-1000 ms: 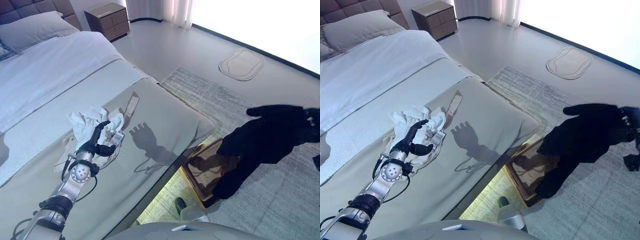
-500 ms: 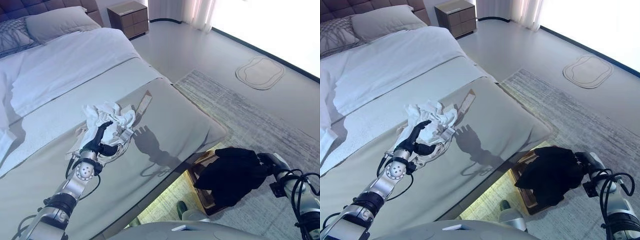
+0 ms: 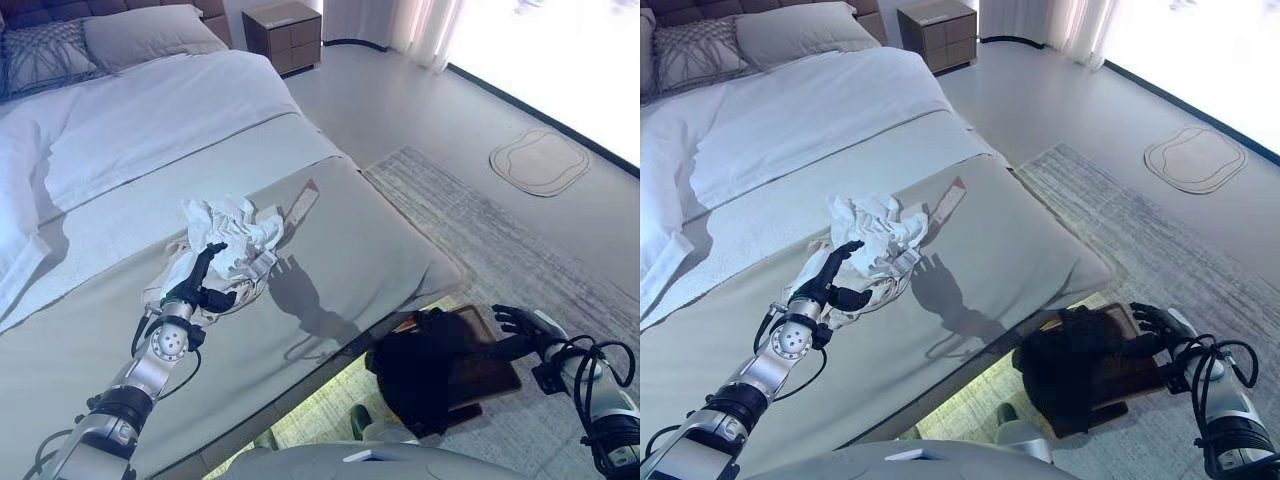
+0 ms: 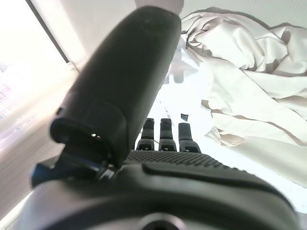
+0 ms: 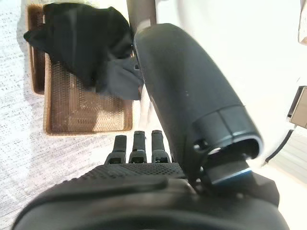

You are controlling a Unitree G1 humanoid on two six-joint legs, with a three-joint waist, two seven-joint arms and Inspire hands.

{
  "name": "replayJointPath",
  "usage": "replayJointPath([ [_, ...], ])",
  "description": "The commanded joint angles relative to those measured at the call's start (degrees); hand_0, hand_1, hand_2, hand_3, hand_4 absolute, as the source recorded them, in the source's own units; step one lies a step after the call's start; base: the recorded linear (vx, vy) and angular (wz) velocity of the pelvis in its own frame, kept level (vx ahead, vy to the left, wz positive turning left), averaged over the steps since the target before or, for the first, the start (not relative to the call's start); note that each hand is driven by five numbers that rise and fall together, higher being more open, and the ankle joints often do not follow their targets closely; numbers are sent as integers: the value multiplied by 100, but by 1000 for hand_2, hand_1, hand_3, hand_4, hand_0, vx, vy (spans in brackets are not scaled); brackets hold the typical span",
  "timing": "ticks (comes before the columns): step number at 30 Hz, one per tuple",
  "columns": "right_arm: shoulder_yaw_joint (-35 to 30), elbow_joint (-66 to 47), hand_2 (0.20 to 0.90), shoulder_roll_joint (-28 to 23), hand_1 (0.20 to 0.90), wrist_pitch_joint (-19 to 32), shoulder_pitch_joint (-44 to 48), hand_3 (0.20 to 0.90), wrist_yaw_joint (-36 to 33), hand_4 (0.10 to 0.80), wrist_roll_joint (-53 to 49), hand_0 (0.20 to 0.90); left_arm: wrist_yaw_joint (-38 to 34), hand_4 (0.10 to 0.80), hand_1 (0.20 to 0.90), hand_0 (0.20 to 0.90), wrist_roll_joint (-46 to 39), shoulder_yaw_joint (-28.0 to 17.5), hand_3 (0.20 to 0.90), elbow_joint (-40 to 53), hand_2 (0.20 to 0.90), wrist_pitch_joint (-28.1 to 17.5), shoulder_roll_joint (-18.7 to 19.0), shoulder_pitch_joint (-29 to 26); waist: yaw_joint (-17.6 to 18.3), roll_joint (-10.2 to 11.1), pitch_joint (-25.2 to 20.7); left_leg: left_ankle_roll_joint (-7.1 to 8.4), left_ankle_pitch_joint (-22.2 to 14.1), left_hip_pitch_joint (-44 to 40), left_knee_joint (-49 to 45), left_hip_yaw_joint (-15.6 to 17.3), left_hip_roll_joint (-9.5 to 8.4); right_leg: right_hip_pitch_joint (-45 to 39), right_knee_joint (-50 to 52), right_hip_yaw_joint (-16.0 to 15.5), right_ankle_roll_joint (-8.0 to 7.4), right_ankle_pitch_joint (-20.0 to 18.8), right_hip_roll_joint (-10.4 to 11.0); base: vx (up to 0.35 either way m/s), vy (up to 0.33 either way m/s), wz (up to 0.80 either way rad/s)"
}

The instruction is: Pick up the clothes from the bed and place them into the basket

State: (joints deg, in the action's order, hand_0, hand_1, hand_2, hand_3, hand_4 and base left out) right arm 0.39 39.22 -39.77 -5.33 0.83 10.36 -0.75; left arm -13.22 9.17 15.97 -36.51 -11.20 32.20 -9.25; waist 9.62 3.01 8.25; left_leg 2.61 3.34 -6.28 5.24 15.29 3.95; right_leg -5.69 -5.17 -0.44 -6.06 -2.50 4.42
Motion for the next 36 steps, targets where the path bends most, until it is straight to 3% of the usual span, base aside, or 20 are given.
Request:
replayJointPath([
  [1,-181,14,900,-327,900,172,574,900,-100,800,-203,900,-225,800,900,900,141,-45,900,425,900,-209,243,-536,-152,-6,-217,-295,-788,-139,-363,34,-352,505,511,-197,-40,48,-353,0,0,0],
  [14,-325,-1239,900,-202,900,143,677,900,-640,800,-655,900,-495,800,900,900,182,-328,900,441,900,-233,117,-211,-312,-27,-157,-289,-784,-201,-331,-155,-361,340,567,-359,33,214,-336,23,-8,5],
  [18,-335,-1742,900,-132,900,449,768,900,-1120,800,-286,900,-587,800,900,900,178,-406,900,427,900,-208,-21,-65,-395,-80,-144,-283,-795,-163,-369,-221,-357,312,604,-430,62,299,-324,20,-2,7],
  [21,-210,-2076,900,-51,900,624,1013,900,-1909,800,244,900,-726,800,900,900,182,-401,900,416,900,-189,-205,127,-570,-169,-132,-279,-815,-97,-402,-353,-379,281,653,-573,108,406,-299,1,16,15],
  [27,9,-2362,900,27,900,731,1304,900,-2194,800,774,900,-754,800,900,900,277,-672,900,369,900,-345,-272,541,-800,-231,-206,-243,-806,-119,-397,-531,-402,131,635,-748,164,515,-253,61,-4,25],
  [34,646,-2168,900,-125,900,479,2404,900,-2153,800,1027,900,-683,800,900,900,212,-761,900,481,900,-245,-163,612,-1248,-215,-283,-169,-769,-15,-498,-877,-443,-24,658,-1065,274,659,-215,73,-38,30],
  [36,892,-2098,900,-208,900,123,2871,900,-2136,800,1002,900,-583,800,900,900,183,-768,900,624,900,-226,-106,621,-1421,-210,-281,-145,-731,59,-529,-1012,-448,-40,703,-1198,322,711,-213,62,-32,32],
])
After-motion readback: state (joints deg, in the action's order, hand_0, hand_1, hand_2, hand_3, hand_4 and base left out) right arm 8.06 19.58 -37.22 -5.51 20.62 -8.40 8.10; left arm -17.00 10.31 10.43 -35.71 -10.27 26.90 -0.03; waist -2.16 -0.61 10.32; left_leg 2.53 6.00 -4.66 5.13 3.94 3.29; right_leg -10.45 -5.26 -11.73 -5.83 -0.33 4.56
